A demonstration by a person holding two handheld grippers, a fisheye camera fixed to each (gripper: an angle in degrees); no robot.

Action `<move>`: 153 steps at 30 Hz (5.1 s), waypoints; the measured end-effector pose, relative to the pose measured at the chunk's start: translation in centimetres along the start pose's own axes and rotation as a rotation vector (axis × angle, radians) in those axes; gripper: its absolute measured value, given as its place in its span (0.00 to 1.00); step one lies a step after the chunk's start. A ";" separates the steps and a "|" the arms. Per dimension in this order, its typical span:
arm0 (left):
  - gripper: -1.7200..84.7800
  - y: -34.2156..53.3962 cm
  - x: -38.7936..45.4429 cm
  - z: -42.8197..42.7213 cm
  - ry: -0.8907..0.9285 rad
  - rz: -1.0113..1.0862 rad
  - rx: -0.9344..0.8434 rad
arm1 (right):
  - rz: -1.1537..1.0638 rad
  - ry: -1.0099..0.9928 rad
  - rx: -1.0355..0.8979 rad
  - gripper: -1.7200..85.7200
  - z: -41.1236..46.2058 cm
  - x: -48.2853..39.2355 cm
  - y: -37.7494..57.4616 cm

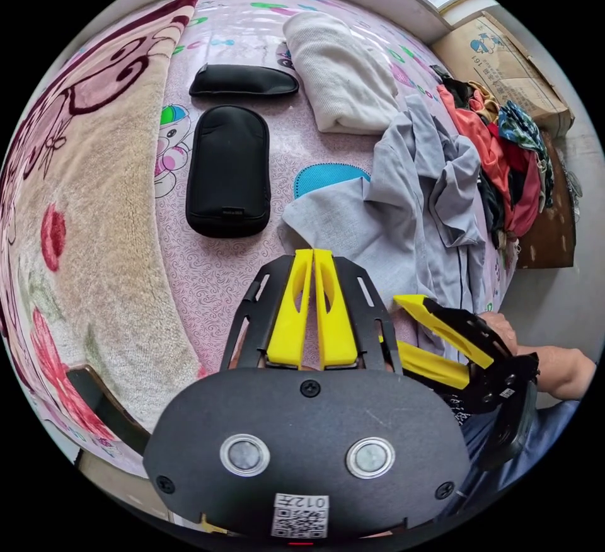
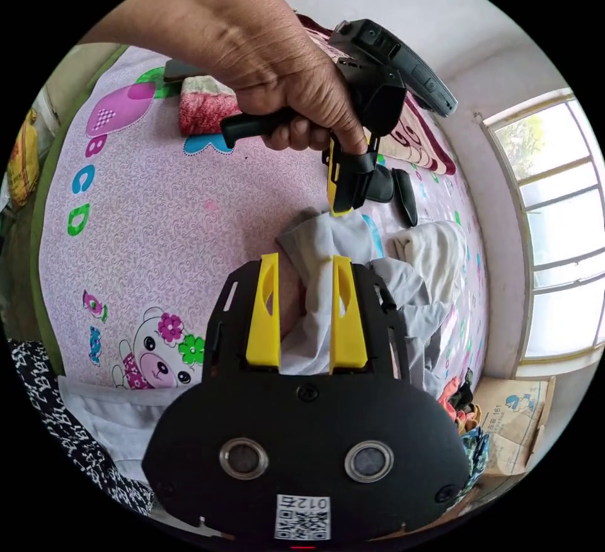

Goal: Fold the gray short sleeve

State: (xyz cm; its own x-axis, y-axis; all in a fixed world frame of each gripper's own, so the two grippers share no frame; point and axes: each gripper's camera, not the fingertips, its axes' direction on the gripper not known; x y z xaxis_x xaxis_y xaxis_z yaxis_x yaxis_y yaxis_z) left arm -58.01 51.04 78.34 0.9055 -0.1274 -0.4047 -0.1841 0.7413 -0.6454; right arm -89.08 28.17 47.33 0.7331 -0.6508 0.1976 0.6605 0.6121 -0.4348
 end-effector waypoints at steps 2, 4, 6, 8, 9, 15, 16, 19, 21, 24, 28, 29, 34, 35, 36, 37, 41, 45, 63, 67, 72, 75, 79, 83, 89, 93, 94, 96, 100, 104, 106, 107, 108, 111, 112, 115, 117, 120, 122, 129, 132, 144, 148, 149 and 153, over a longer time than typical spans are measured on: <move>0.02 0.4 -0.6 0.2 0.011 -0.010 -0.004 | -0.031 0.010 -0.027 0.15 2.1 0.5 -0.2; 0.02 0.8 -1.0 0.2 0.011 -0.016 -0.002 | -0.048 0.010 -0.054 0.14 3.4 1.0 0.0; 0.02 1.2 -1.2 0.1 0.021 -0.025 0.005 | -0.076 0.046 -0.044 0.07 4.0 1.4 0.9; 0.02 1.8 -1.3 -0.4 0.038 -0.038 0.031 | -0.048 0.051 0.002 0.05 4.0 3.1 2.9; 0.02 2.0 -1.3 -0.6 0.045 -0.040 0.038 | -0.031 0.031 0.008 0.04 4.0 3.8 3.5; 0.02 2.4 1.4 -3.3 0.126 -0.022 0.150 | 0.306 -0.130 0.182 0.03 2.8 13.7 13.3; 0.02 2.2 2.6 -4.2 0.127 -0.005 0.185 | 0.407 -0.173 0.237 0.03 2.6 16.3 16.1; 0.02 1.7 6.4 -7.0 0.111 0.055 0.285 | 0.781 -0.344 0.328 0.03 3.8 23.9 24.9; 0.02 1.8 8.8 -8.2 0.114 0.097 0.325 | 1.044 -0.478 0.435 0.03 5.5 27.6 32.1; 0.02 2.7 12.5 -7.8 0.088 0.155 0.319 | 1.362 -0.570 0.436 0.03 10.0 30.2 42.6; 0.02 3.9 15.0 -5.3 0.164 0.194 0.300 | 1.487 -0.619 0.460 0.03 14.8 31.2 51.3; 0.02 4.2 15.1 -4.5 0.136 0.146 0.300 | 1.514 -0.602 0.460 0.03 15.7 31.6 53.0; 0.02 7.6 16.8 0.2 -0.083 0.086 0.136 | 1.519 -0.706 0.396 0.03 20.6 34.6 56.6; 0.02 9.3 17.3 1.6 -0.121 0.092 0.089 | 1.499 -0.729 0.367 0.04 21.6 35.4 57.2; 0.02 10.3 17.4 2.3 -0.140 0.088 0.068 | 1.496 -0.718 0.366 0.04 21.9 35.7 57.6; 0.02 12.4 17.4 3.6 -0.163 0.055 0.033 | 1.506 -0.695 0.369 0.04 22.4 36.3 58.6; 0.02 20.2 16.3 8.0 -0.079 -0.109 -0.097 | 1.470 -0.777 0.400 0.04 24.7 38.2 61.0; 0.02 25.5 16.9 9.7 -0.048 -0.199 -0.094 | 1.398 -0.735 0.392 0.05 25.0 39.2 61.5; 0.02 28.9 26.9 14.2 0.210 -0.116 -0.012 | 0.294 -0.669 0.165 0.05 22.0 23.0 40.7; 0.02 29.1 28.9 15.1 0.241 -0.086 0.007 | 0.165 -0.581 0.000 0.04 26.0 19.9 38.5; 0.02 28.8 29.6 12.8 -0.029 -0.035 0.069 | 0.159 -0.549 0.019 0.03 26.0 20.8 38.4; 0.02 27.0 29.9 14.4 -0.102 0.078 -0.003 | 0.237 -0.401 0.166 0.04 23.3 25.2 37.8; 0.02 25.0 31.1 17.9 -0.052 0.188 -0.108 | 0.326 -0.274 0.204 0.08 23.5 34.6 35.2; 0.02 24.2 31.5 19.0 -0.025 0.223 -0.131 | 0.247 -0.344 0.106 0.12 27.8 40.8 30.7; 0.02 23.4 30.9 20.0 0.085 0.162 -0.153 | 0.115 -0.577 -0.057 0.14 34.3 43.5 26.6; 0.02 22.9 32.5 20.3 0.020 0.209 -0.175 | 0.103 -0.576 -0.059 0.06 34.5 44.8 26.6; 0.02 22.7 33.1 20.3 -0.005 0.227 -0.184 | 0.131 -0.595 -0.041 0.04 33.9 45.9 26.9; 0.02 22.4 34.0 20.2 -0.026 0.257 -0.186 | 0.178 -0.627 0.004 0.03 32.9 47.9 27.7; 0.02 21.5 35.2 21.0 -0.027 0.271 -0.227 | 0.274 -0.623 -0.086 0.02 33.0 51.6 30.0; 0.02 20.7 35.7 21.7 -0.017 0.276 -0.271 | 0.293 -0.542 -0.226 0.02 35.5 50.9 31.3; 0.02 20.4 36.0 21.8 -0.017 0.288 -0.285 | 0.308 -0.484 -0.233 0.02 36.6 49.6 31.4; 0.02 20.2 36.4 21.8 -0.016 0.309 -0.288 | 0.310 -0.457 -0.226 0.02 37.2 48.5 31.4; 0.02 20.2 36.7 21.8 -0.007 0.324 -0.290 | 0.312 -0.437 -0.230 0.03 37.4 48.0 31.4; 0.02 19.9 38.2 22.2 0.056 0.388 -0.325 | 0.338 -0.357 -0.244 0.04 36.9 46.8 31.5; 0.02 19.9 38.6 22.7 0.070 0.397 -0.340 | 0.374 -0.347 -0.232 0.04 35.9 47.2 31.9; 0.02 20.1 38.7 24.3 0.121 0.369 -0.366 | 0.477 -0.327 -0.157 0.09 31.7 49.2 34.4; 0.02 20.3 38.5 24.8 0.147 0.337 -0.354 | 0.558 -0.300 -0.115 0.10 28.9 50.5 36.7; 0.02 20.6 38.5 25.0 0.169 0.320 -0.331 | 0.636 -0.235 0.007 0.09 23.0 50.4 40.2; 0.02 21.0 38.9 24.8 0.162 0.312 -0.316 | 0.549 -0.258 0.137 0.07 18.3 47.1 40.6; 0.02 22.9 40.7 21.6 0.248 0.333 -0.150 | 0.430 -0.294 0.028 0.05 18.3 37.1 40.2; 0.03 24.4 40.2 19.4 0.083 0.291 -0.072 | 0.551 -0.345 -0.087 0.05 19.4 37.4 43.7; 0.06 32.6 37.2 19.1 -0.355 0.541 -0.049 | 0.370 -0.490 0.023 0.13 -1.8 21.6 63.3; 0.09 31.8 35.5 19.7 -0.152 0.425 -0.099 | 0.681 -0.613 -0.022 0.13 -3.5 16.5 70.8; 0.10 31.4 34.9 20.1 -0.062 0.364 -0.123 | 0.773 -0.639 -0.022 0.13 -3.7 15.7 72.6; 0.13 30.7 32.9 21.0 0.057 0.201 -0.167 | 0.965 -0.722 0.011 0.13 -4.3 14.4 76.6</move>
State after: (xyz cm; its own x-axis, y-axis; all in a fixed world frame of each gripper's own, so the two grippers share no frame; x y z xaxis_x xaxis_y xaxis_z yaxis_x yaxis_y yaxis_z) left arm -25.87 83.45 58.85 0.8221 -0.0293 -0.5686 -0.4228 0.6375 -0.6441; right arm -28.60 63.77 13.10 0.8450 0.4764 0.2429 -0.2109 0.7144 -0.6672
